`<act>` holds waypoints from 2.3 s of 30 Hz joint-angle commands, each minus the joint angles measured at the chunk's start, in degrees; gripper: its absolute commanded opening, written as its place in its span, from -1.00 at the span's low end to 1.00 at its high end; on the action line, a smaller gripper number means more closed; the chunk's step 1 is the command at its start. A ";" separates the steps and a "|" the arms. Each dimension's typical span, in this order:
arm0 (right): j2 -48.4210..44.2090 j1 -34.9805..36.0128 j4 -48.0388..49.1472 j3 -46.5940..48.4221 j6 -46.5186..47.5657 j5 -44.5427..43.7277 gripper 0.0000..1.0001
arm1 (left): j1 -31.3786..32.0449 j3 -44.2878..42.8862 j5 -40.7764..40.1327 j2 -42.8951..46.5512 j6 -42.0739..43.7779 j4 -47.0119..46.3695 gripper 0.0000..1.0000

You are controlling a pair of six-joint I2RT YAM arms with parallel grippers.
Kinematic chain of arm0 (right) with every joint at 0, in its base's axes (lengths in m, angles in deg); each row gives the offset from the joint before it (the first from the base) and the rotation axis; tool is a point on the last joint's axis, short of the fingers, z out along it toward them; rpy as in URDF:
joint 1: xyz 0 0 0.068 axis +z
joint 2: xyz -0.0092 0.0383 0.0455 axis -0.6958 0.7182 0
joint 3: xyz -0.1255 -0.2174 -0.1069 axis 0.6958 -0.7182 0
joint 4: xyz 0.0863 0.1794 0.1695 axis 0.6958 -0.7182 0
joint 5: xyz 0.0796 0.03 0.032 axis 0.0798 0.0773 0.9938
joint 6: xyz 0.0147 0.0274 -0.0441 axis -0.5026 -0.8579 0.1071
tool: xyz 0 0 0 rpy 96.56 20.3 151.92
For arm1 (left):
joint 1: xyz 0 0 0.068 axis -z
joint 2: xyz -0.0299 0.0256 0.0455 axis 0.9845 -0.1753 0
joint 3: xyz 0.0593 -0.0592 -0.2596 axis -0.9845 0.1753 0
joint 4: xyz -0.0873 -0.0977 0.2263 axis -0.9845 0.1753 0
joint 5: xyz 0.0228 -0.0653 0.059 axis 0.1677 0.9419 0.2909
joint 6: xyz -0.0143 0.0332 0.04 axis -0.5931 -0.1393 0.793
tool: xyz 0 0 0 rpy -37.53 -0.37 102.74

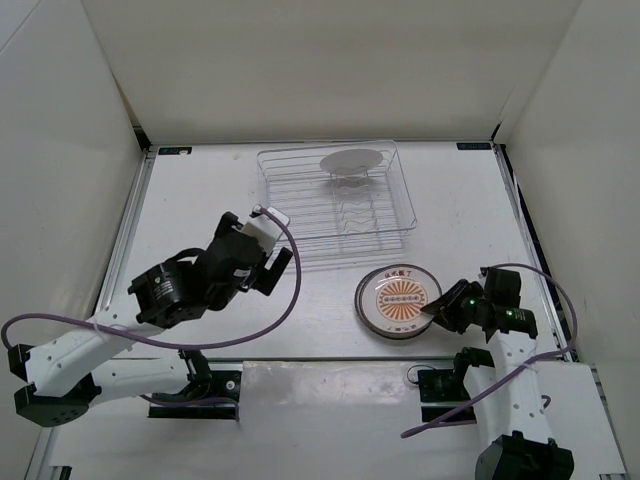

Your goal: Unload the plates from the dish rack

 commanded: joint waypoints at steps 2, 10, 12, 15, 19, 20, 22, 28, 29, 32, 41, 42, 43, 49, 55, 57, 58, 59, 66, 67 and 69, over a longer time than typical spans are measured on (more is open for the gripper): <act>0.80 0.29 0.91 0.83 4.33 1.46 -0.06 | -3.57 0.85 6.41 -0.58 -2.05 3.03 1.00; 10.66 0.21 -26.22 19.43 8.48 -9.33 0.79 | -4.61 -0.55 8.42 -3.83 -2.32 -2.06 1.00; 11.01 0.38 -28.88 22.86 7.42 -10.40 0.79 | -6.11 -3.26 11.22 -6.97 -2.84 -2.34 1.00; 11.19 0.29 -33.98 25.70 6.36 -13.82 0.79 | -12.08 -10.11 18.84 -13.11 -2.94 -2.16 1.00; 10.66 0.20 -33.82 29.39 7.06 -15.06 0.79 | -17.98 -21.80 28.90 -24.56 -1.36 -2.16 1.00; 10.75 0.29 -33.73 30.10 7.15 -14.89 0.79 | -18.94 -27.48 29.69 -26.40 -0.40 -3.81 1.00; 11.36 0.12 -34.08 31.32 8.55 -16.02 0.79 | -22.90 -28.59 36.10 -31.42 0.92 -9.87 1.00; 12.33 0.20 -34.00 33.35 12.41 -17.61 0.79 | -33.25 -24.18 55.09 -41.96 -1.17 -37.65 0.84; 12.33 0.20 -33.99 33.70 13.03 -17.96 0.79 | -34.06 -26.37 59.54 -45.02 -1.44 -38.02 0.79; 12.76 0.12 -34.25 35.89 14.70 -21.20 0.79 | -36.27 -28.85 63.01 -51.54 0.93 -41.35 0.63; 14.26 0.03 -34.96 40.38 17.35 -23.15 0.79 | -38.11 -48.35 64.68 -72.62 8.40 -41.55 0.56; 14.70 0.03 -35.22 40.91 17.34 -23.76 0.79 | -38.20 -52.55 64.86 -74.04 8.58 -40.58 0.58; 14.88 -0.06 -35.40 41.26 17.26 -23.94 0.79 | -38.37 -56.50 65.03 -75.45 8.23 -39.79 0.58; 16.46 -0.23 -35.75 42.23 16.99 -24.99 0.79 | -39.17 -58.48 64.68 -81.53 4.98 -41.62 0.63; 19.44 -0.06 -35.66 43.20 16.82 -27.19 0.79 | -39.17 -54.18 69.42 -81.53 1.82 -44.08 0.09; 19.62 -0.24 -35.75 43.20 16.82 -27.71 0.79 | -39.08 -54.26 70.74 -81.53 1.55 -44.52 -0.02; 19.88 -0.24 -35.66 43.29 16.90 -27.63 0.79 | -39.17 -54.17 72.23 -81.79 1.55 -44.61 -0.16; 20.32 -0.24 -35.66 43.29 17.08 -27.72 0.79 | -39.34 -54.26 72.85 -81.88 1.37 -44.79 -0.22; 22.35 -0.24 -37.33 45.22 18.92 -27.45 0.79 | -39.69 -52.59 79.62 -81.79 0.05 -49.35 -0.46; 22.78 -0.24 -37.50 45.65 19.36 -27.54 0.79 | -39.69 -52.59 79.97 -81.53 -0.21 -49.71 -0.62; 23.05 -0.24 -37.68 45.75 19.80 -27.98 0.79 | -39.61 -52.15 80.85 -81.44 -0.21 -51.55 -0.75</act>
